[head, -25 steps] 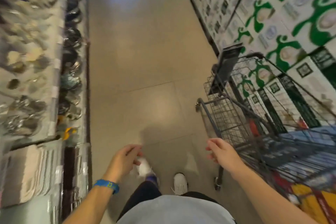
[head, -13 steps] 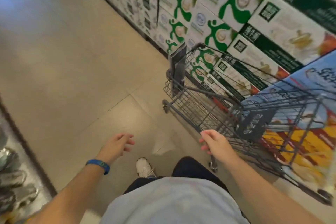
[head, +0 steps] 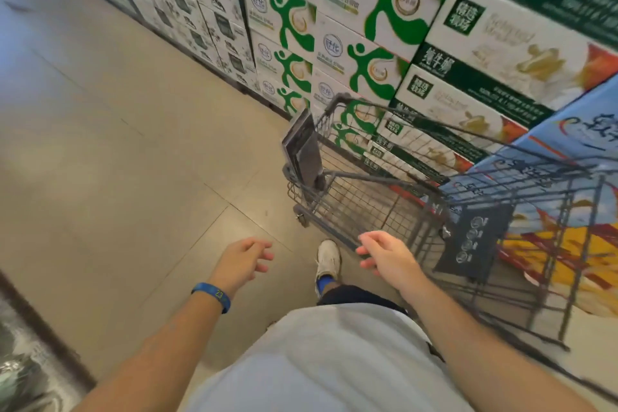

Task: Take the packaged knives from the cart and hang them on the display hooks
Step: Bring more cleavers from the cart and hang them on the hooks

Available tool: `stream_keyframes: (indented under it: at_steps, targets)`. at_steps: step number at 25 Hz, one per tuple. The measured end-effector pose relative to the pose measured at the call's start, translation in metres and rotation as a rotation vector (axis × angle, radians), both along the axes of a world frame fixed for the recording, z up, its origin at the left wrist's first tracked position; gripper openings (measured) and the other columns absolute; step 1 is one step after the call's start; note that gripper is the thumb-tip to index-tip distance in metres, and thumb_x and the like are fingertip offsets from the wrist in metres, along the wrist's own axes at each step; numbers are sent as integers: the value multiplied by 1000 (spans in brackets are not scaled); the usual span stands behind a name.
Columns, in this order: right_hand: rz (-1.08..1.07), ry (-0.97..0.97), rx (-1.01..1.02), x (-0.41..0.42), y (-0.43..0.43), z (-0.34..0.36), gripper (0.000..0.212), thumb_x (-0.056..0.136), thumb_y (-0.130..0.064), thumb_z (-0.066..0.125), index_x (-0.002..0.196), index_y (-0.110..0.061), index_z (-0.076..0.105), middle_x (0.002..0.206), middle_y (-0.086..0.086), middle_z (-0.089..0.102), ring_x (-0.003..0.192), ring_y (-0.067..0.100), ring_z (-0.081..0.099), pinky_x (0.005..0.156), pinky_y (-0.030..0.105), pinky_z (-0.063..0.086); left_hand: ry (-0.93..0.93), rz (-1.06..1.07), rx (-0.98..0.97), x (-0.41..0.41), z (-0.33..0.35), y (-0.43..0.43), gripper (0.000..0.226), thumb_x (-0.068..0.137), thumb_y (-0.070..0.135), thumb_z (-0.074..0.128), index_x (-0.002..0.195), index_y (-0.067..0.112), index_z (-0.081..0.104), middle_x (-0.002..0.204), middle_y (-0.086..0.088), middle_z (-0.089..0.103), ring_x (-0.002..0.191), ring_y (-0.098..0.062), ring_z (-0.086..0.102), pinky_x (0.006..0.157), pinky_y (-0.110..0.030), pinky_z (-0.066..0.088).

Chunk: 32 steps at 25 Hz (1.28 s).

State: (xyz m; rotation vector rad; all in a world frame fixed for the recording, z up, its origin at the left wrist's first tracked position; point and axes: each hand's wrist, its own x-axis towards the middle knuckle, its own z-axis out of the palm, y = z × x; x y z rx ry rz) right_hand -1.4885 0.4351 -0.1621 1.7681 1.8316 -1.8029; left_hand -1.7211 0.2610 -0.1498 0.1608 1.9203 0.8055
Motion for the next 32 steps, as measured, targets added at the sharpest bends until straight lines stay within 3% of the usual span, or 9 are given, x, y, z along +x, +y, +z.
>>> stream_keyframes:
  at_steps: [7, 10, 13, 15, 18, 22, 24, 29, 32]
  targets:
    - [136, 24, -79, -61, 106, -18, 15, 103, -40, 56, 109, -31, 66, 96, -9, 75, 75, 9, 72, 63, 22, 49, 168, 138, 0, -34, -7, 106, 20, 99, 35, 55, 110, 21, 63, 108, -4, 70, 74, -11, 66, 59, -26, 47]
    - [142, -29, -94, -66, 142, -34, 11, 103, -42, 55, 103, -38, 65, 96, -13, 74, 79, 10, 73, 69, 26, 52, 270, 98, 9, -47, -23, 157, 51, 93, 44, 62, 139, 29, 45, 124, 10, 56, 90, -12, 63, 61, -26, 51]
    - [155, -25, -111, -59, 156, -49, 15, 103, -47, 52, 104, -38, 64, 98, -15, 73, 76, 4, 72, 71, 26, 52, 317, 53, -28, -64, -45, 189, 77, 87, 45, 71, 150, 25, 32, 125, 14, 46, 98, -12, 59, 80, -34, 56]
    - [137, -43, -143, -49, 160, -61, 18, 103, -47, 52, 107, -35, 65, 98, -14, 73, 72, 1, 72, 71, 27, 52, 337, 118, -76, -77, -68, 203, 72, 84, 43, 75, 143, 18, 42, 120, 7, 55, 91, -17, 64, 84, -38, 55]
    - [97, -68, -128, -38, 164, -72, 19, 103, -45, 52, 107, -33, 65, 95, -13, 74, 71, 2, 72, 74, 30, 55, 330, 89, -209, -95, -93, 216, 46, 83, 54, 71, 99, 13, 59, 84, -6, 64, 82, -33, 68, 74, -43, 55]
    - [54, -97, -178, -27, 154, -71, 19, 103, -44, 52, 112, -32, 63, 102, -11, 73, 72, 0, 71, 61, 16, 48, 315, -161, -292, -96, -93, 231, 70, 84, 68, 58, 86, -1, 71, 79, -23, 71, 61, -26, 58, 67, -46, 55]
    - [96, -88, -188, -35, 153, -62, 16, 101, -46, 56, 112, -35, 60, 109, -10, 71, 82, 0, 69, 63, 15, 46, 413, -243, -247, -83, -77, 236, 69, 86, 67, 56, 68, 2, 66, 63, -18, 64, 53, -25, 52, 55, -42, 50]
    - [-162, 103, -33, -63, 209, -15, 71, 75, -60, 78, 137, -38, 51, 123, -22, 62, 110, 0, 58, 88, 26, 47, 476, -231, 161, -79, -11, 249, 28, 75, 71, 59, 65, 46, 67, 50, 20, 58, 46, 4, 48, 49, -18, 39]
    - [140, 149, -2, -90, 235, 12, 116, 61, -59, 88, 156, -45, 22, 158, -9, 41, 142, 14, 40, 110, 48, 35, 344, 40, 365, -91, 30, 269, 35, 70, 69, 65, 74, 36, 74, 73, 14, 71, 66, -3, 61, 66, -28, 55]
